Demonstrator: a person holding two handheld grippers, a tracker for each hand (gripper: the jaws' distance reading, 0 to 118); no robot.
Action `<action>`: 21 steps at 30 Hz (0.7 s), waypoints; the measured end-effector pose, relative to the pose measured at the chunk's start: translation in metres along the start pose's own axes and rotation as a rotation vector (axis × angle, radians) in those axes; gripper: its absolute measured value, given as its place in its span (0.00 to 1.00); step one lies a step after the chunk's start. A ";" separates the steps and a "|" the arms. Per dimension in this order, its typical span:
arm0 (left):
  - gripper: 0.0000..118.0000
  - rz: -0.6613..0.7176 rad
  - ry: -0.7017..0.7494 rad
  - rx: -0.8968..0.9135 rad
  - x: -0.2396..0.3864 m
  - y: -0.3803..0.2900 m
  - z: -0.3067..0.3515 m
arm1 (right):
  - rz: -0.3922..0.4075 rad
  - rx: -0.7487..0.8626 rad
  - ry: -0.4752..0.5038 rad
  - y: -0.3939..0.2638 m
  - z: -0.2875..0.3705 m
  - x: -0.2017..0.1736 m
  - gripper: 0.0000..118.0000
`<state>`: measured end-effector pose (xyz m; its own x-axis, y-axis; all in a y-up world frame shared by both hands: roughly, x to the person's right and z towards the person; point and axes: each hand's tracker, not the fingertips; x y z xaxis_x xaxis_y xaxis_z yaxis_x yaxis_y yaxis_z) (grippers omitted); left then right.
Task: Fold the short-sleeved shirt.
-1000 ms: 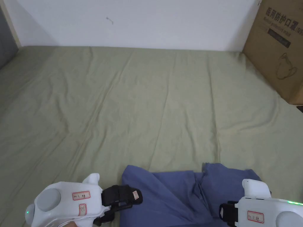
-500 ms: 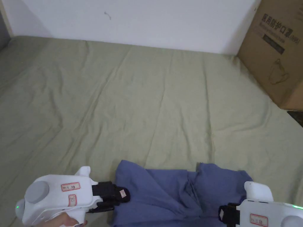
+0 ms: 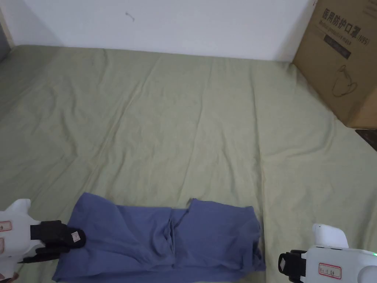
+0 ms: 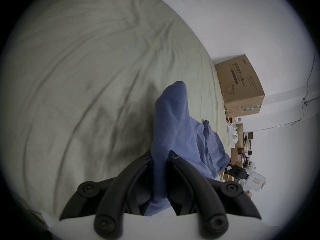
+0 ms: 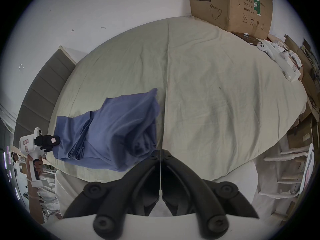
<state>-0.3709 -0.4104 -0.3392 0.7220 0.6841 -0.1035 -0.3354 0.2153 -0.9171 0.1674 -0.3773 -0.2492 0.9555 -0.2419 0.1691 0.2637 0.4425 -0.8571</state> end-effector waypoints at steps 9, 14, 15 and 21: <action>0.11 -0.089 -0.005 0.028 0.114 -0.013 0.008 | -0.031 -0.003 0.035 -0.004 -0.006 0.011 0.01; 0.11 -0.224 -0.049 0.019 0.193 -0.017 -0.023 | -0.085 0.005 0.026 -0.002 -0.005 0.029 0.01; 0.11 -0.231 -0.091 -0.005 0.207 -0.020 -0.037 | -0.095 0.010 0.021 -0.002 -0.004 0.033 0.01; 0.12 -0.363 -0.087 -0.192 0.268 -0.040 -0.129 | -0.156 0.036 0.012 -0.007 0.005 0.058 0.01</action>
<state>-0.0860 -0.3260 -0.3804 0.7162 0.6455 0.2652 0.0562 0.3254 -0.9439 0.2216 -0.3906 -0.2312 0.9007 -0.3207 0.2931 0.4140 0.4292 -0.8027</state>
